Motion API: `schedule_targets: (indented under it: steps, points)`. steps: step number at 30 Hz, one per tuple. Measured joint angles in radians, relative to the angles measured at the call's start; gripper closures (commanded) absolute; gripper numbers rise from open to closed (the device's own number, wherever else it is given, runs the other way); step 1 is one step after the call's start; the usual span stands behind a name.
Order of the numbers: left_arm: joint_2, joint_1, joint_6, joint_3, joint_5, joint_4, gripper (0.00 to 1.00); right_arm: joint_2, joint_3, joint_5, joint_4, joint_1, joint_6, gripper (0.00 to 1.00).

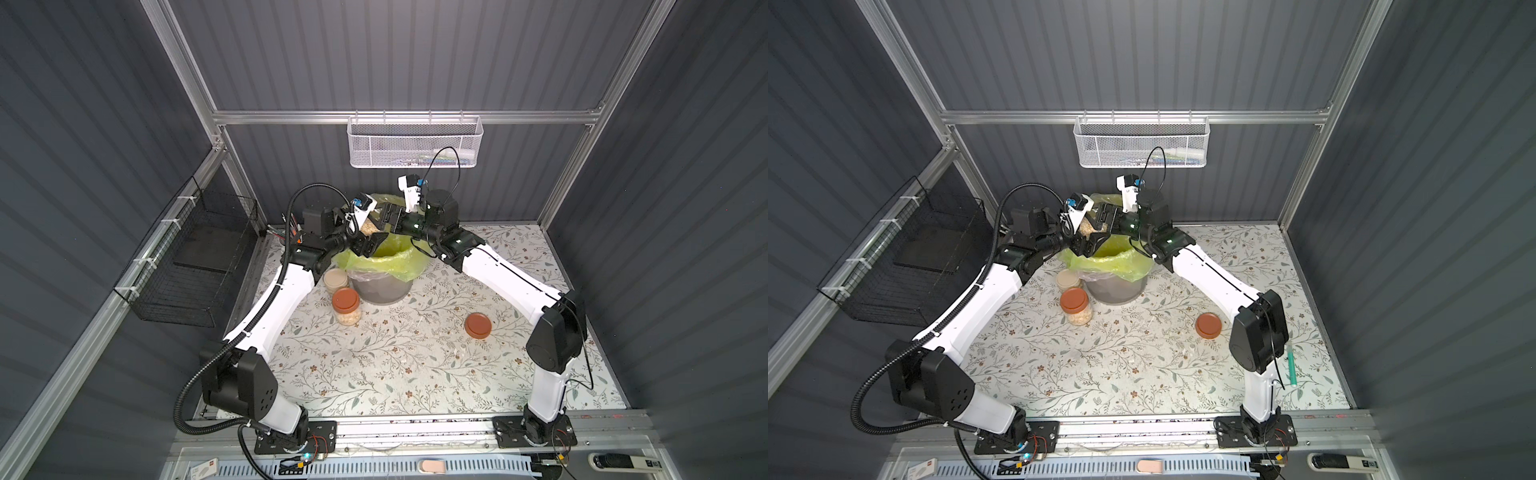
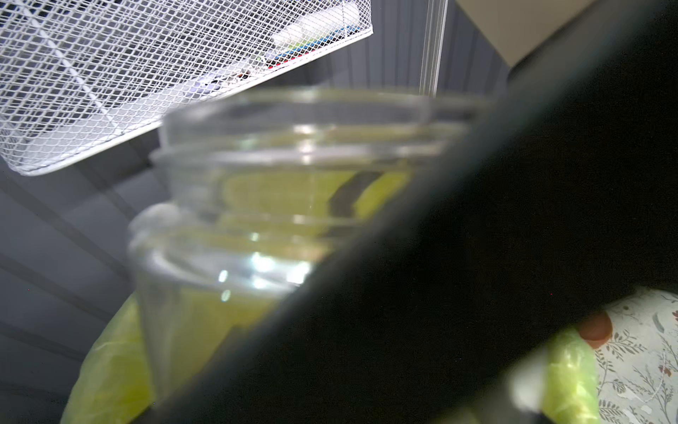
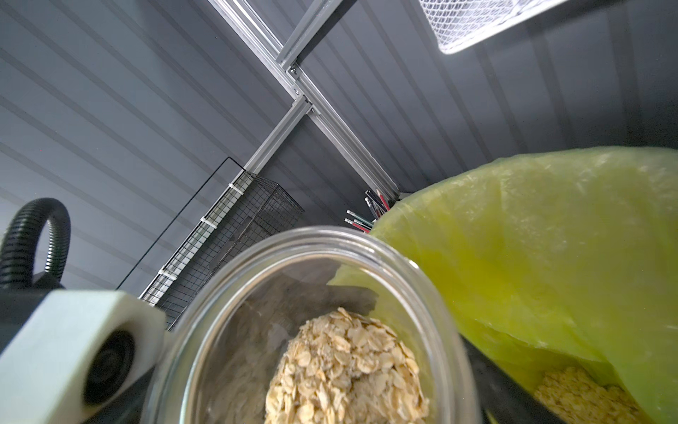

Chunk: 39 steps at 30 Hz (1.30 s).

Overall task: Empty expired oatmeal from jars
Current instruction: Pour the expired oatmeal into the trash bin.

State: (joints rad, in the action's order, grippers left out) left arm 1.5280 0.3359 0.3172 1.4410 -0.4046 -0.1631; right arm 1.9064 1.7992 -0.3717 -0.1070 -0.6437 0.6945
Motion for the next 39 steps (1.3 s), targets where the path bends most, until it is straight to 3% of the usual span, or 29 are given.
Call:
schedule_targets:
  steps: [6, 11, 15, 22, 34, 39]
  points:
    - [0.031, -0.008, 0.001, 0.024, -0.001, -0.016, 0.76, 0.032, 0.014, -0.012, -0.023, 0.011, 0.013, 0.14]
    - [0.04, -0.011, 0.0, 0.03, 0.0, -0.024, 0.54, 0.043, 0.014, -0.018, -0.033, 0.016, 0.032, 0.27]
    - [0.04, -0.011, -0.006, 0.03, 0.003, -0.016, 0.22, 0.046, 0.014, -0.017, -0.049, 0.017, 0.052, 0.34]
    - [0.04, -0.011, -0.014, 0.033, 0.0, 0.044, 0.01, 0.05, 0.012, 0.024, -0.088, 0.018, 0.12, 0.46]
    - [0.03, -0.01, -0.019, 0.049, 0.006, 0.097, 0.0, 0.085, -0.023, 0.172, -0.07, 0.013, 0.284, 0.5]
    - [-0.023, -0.01, -0.117, 0.021, 0.043, 0.11, 0.0, 0.084, -0.023, 0.209, -0.051, 0.008, 0.382, 0.5]
